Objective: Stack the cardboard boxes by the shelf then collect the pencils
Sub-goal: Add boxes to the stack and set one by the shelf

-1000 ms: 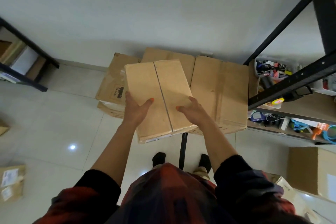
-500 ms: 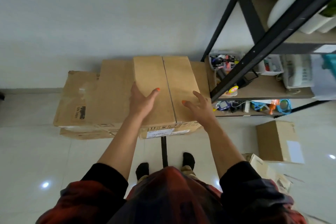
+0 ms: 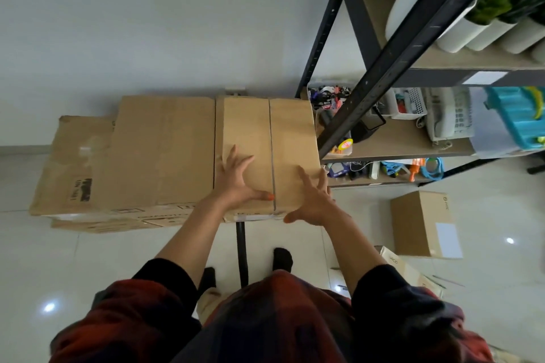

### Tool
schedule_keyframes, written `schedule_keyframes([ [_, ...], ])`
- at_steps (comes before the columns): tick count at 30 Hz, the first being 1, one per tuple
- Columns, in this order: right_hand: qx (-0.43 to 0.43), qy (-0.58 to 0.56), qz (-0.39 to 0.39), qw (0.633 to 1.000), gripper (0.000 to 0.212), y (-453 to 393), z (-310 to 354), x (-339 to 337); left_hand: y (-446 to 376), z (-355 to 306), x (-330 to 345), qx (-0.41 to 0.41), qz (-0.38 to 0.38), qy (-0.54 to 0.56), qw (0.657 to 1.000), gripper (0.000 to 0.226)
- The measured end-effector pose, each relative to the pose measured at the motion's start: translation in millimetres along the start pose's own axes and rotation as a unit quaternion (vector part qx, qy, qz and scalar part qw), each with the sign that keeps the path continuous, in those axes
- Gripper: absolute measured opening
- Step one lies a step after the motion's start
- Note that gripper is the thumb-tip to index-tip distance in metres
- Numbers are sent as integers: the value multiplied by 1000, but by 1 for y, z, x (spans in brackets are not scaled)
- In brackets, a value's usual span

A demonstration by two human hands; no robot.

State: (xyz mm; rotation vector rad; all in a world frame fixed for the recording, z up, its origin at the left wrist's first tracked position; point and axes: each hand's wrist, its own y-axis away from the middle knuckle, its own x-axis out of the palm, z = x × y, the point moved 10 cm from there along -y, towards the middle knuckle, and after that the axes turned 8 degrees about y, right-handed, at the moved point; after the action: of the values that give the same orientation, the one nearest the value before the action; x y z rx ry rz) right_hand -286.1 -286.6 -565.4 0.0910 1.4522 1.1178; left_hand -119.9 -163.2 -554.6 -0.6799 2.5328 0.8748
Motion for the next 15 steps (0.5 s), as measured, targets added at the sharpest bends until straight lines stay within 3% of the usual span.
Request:
schedule_keyframes([
  [5, -4, 63, -101, 993, 111, -13, -12, -38, -19, -10, 1, 18, -10, -36, 999, 127],
  [9, -13, 69, -201, 977, 86, -12, -14, -59, -33, -22, 8, -3, 21, -137, 990, 144],
  [12, -48, 54, -197, 978, 78, -14, -17, -65, -34, -29, 18, -22, 42, -207, 977, 150],
  [15, -67, 51, -163, 983, 76, -19, -23, -70, -32, -34, 21, -18, 32, -227, 973, 140],
])
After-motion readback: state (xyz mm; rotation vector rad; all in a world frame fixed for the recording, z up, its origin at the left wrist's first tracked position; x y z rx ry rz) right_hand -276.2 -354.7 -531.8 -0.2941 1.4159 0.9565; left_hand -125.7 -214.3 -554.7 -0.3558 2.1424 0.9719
